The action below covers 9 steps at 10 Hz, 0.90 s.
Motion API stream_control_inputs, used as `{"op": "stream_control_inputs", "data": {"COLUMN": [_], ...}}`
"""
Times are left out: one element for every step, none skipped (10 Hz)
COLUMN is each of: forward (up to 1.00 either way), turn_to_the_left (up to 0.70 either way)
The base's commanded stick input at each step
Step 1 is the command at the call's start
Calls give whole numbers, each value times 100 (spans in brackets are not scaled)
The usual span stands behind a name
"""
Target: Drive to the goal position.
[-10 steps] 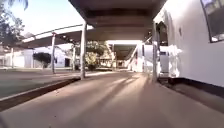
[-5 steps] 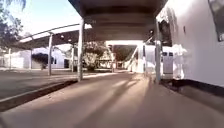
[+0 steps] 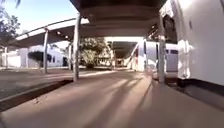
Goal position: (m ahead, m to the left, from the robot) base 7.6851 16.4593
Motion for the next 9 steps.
{"op": "stream_control_inputs", "data": {"forward": [70,70,70,70,70,70,70,70,70], "turn_to_the_left": [0,0,0,0,0,0,0,0,0]}}
